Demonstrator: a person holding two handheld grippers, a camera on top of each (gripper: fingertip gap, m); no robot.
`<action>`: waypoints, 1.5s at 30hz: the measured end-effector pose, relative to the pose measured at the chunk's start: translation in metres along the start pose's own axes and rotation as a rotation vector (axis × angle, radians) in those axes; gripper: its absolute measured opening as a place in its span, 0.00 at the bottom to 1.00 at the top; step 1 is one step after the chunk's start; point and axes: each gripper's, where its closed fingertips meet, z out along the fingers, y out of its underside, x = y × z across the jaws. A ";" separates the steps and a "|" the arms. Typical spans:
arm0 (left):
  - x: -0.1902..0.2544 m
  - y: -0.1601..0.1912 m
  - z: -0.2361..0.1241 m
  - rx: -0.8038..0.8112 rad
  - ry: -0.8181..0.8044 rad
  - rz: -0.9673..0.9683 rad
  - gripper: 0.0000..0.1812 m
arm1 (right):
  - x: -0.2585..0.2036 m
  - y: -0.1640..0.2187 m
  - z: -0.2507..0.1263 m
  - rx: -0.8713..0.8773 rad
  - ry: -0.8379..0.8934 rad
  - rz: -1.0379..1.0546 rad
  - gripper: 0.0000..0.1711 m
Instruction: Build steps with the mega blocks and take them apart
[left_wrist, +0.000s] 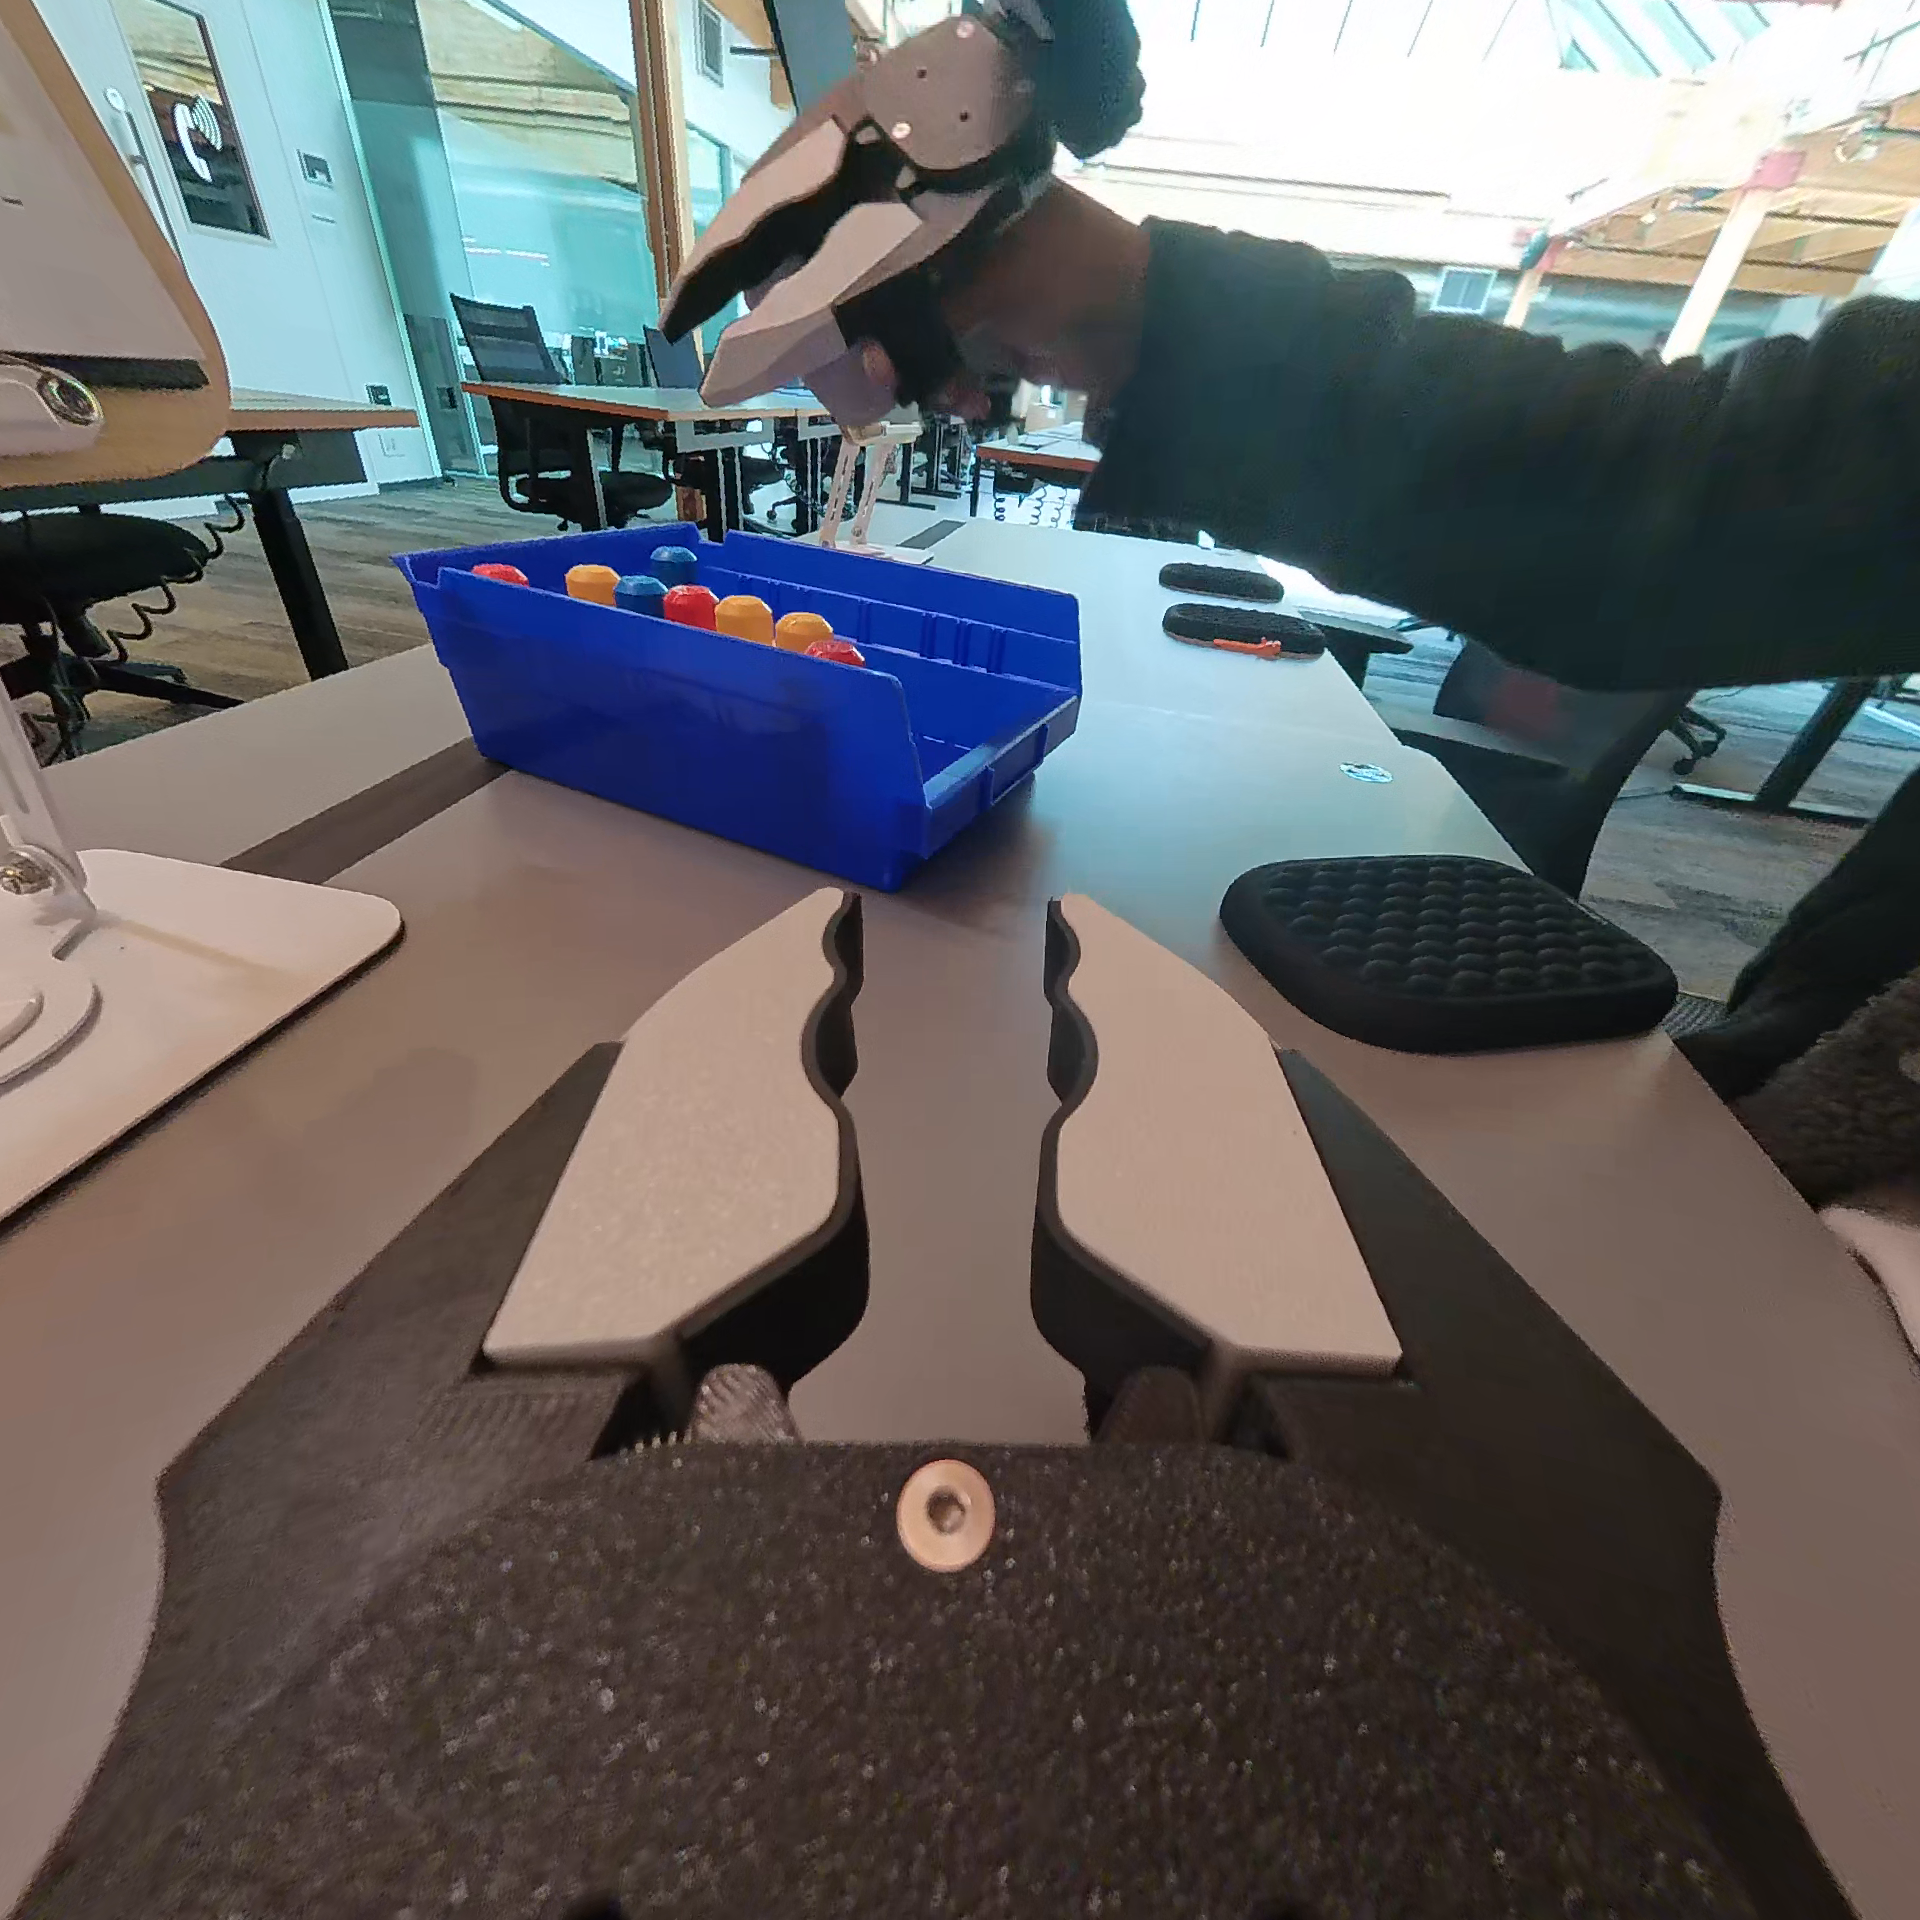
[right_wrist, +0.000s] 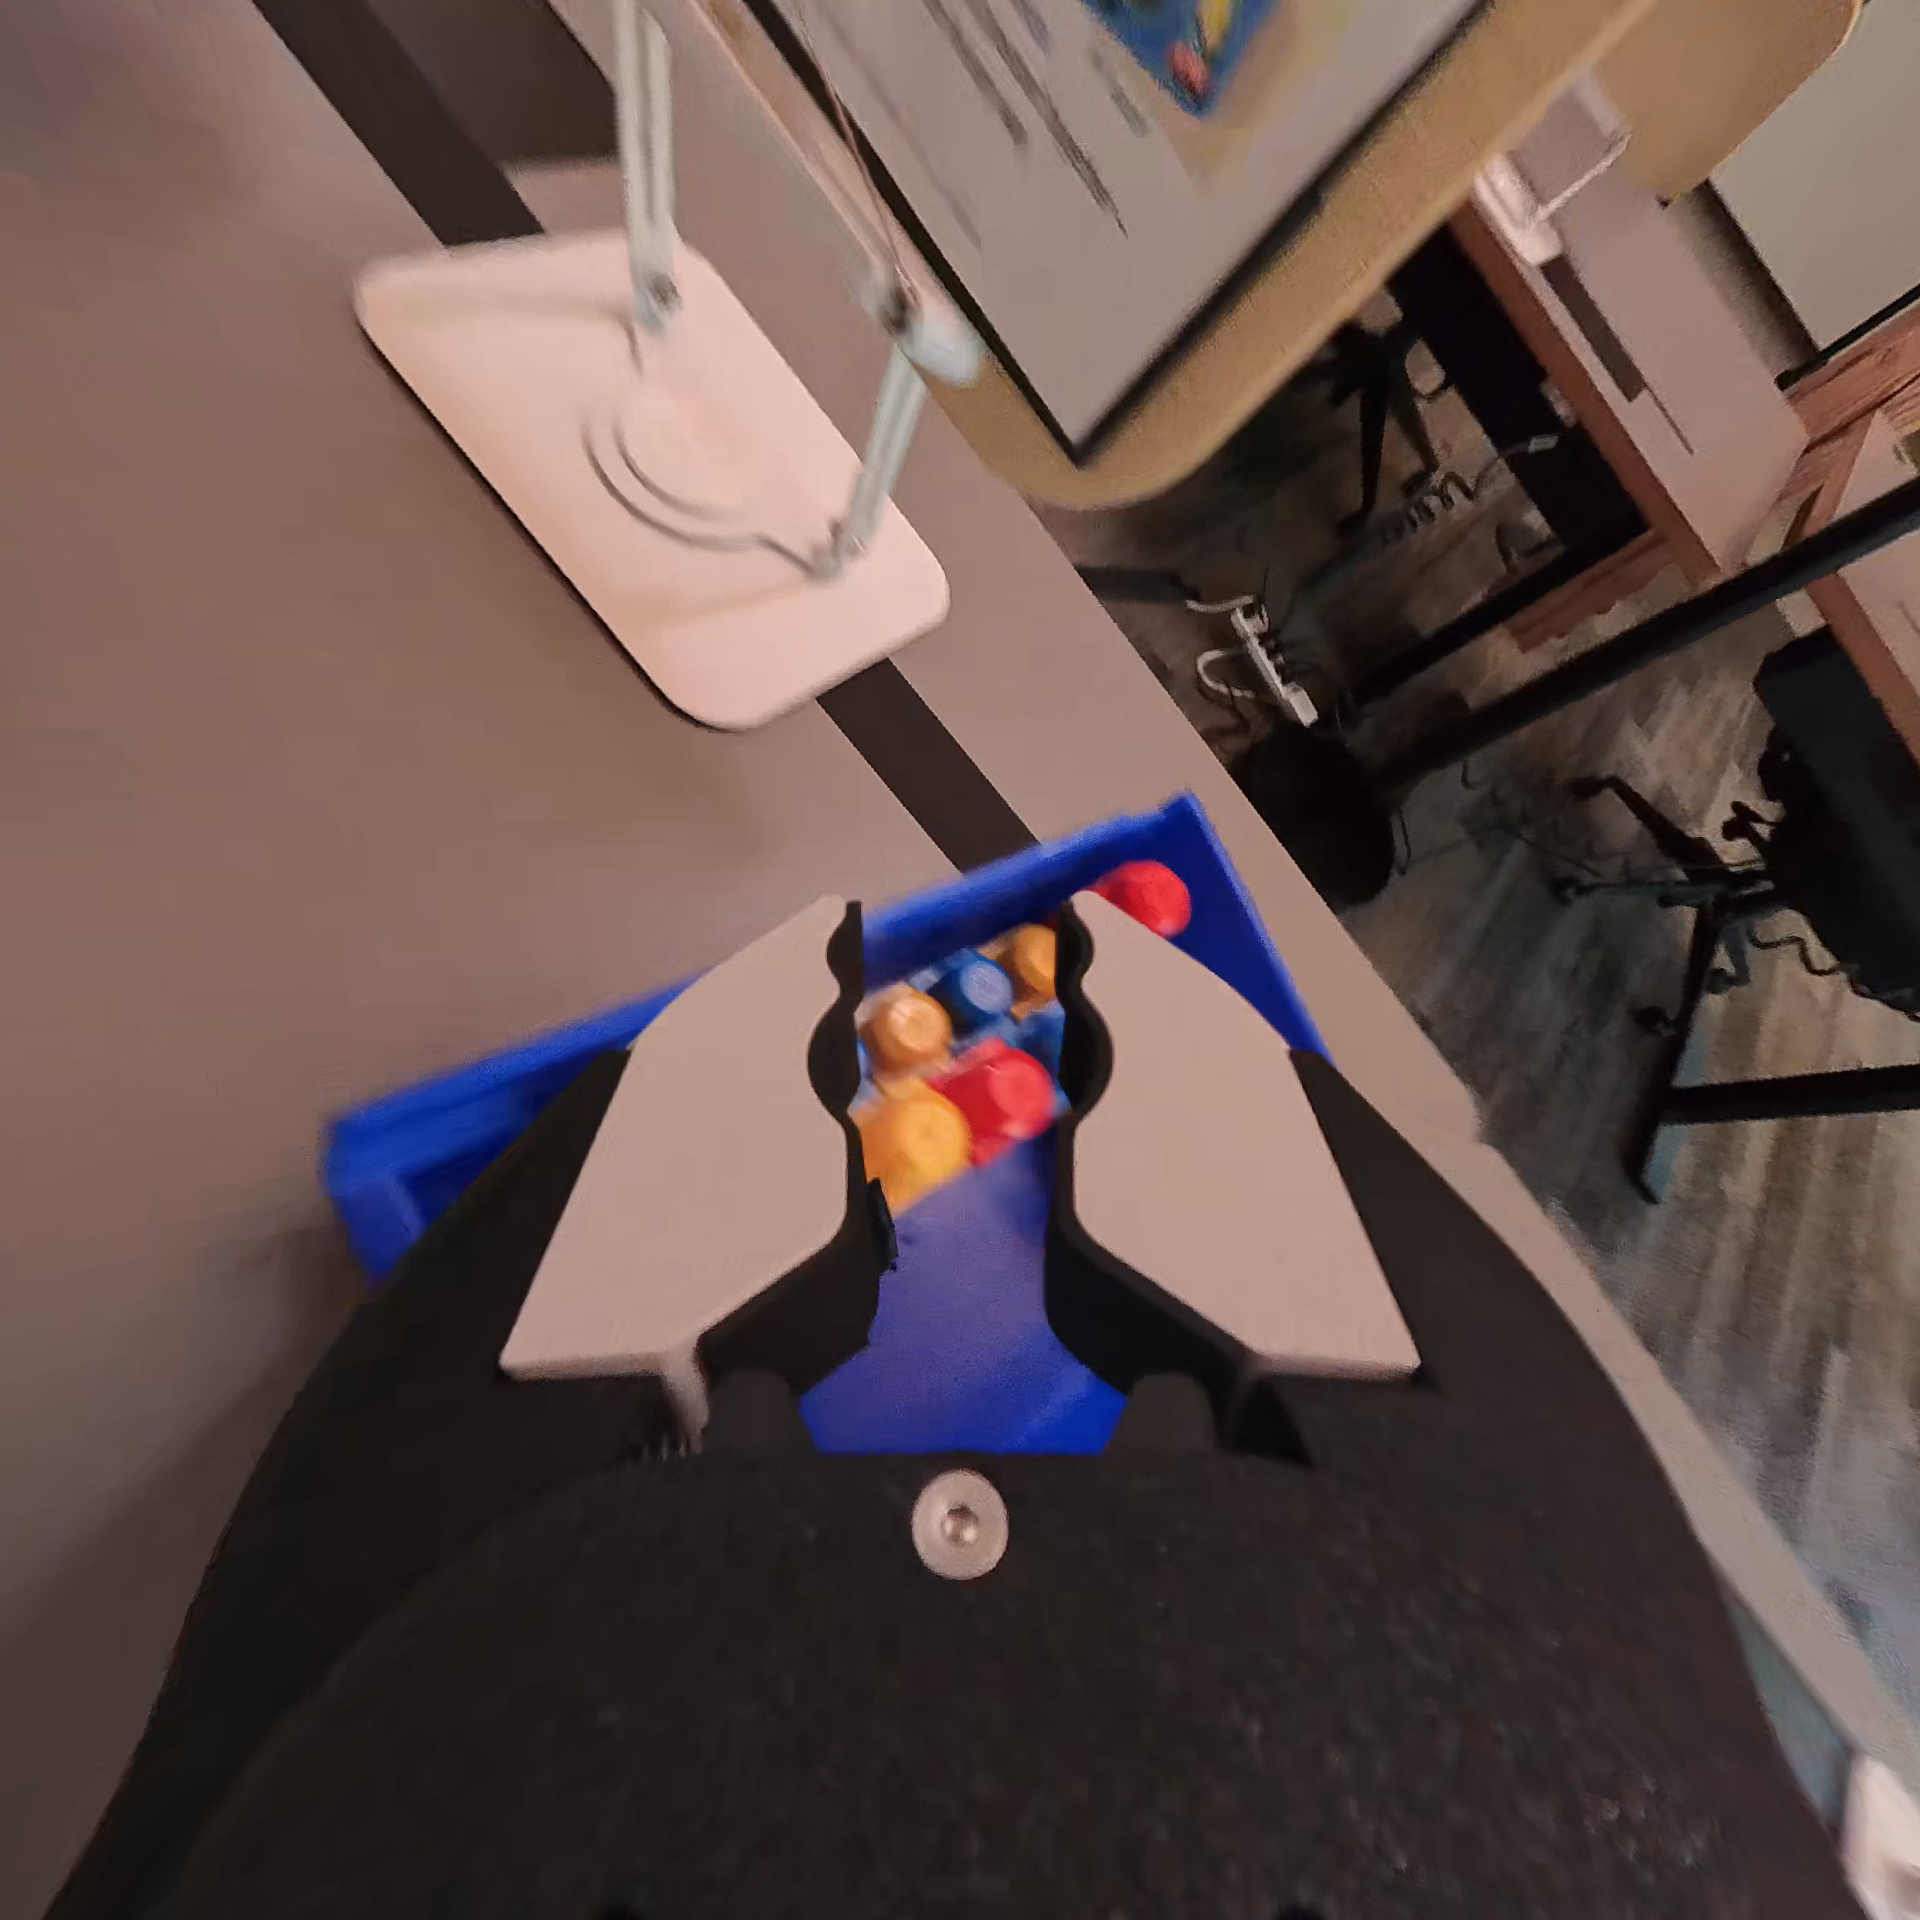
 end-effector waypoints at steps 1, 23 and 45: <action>0.000 -0.001 0.000 0.003 -0.004 0.004 0.18 | -0.015 -0.008 0.001 0.034 -0.007 0.030 0.20; -0.014 -0.005 -0.007 0.013 -0.113 0.062 0.17 | -0.190 -0.009 0.088 0.155 0.051 0.375 0.01; -0.154 -0.178 -0.239 0.063 -0.953 0.213 0.00 | -0.207 -0.012 0.093 0.202 -0.013 0.278 0.00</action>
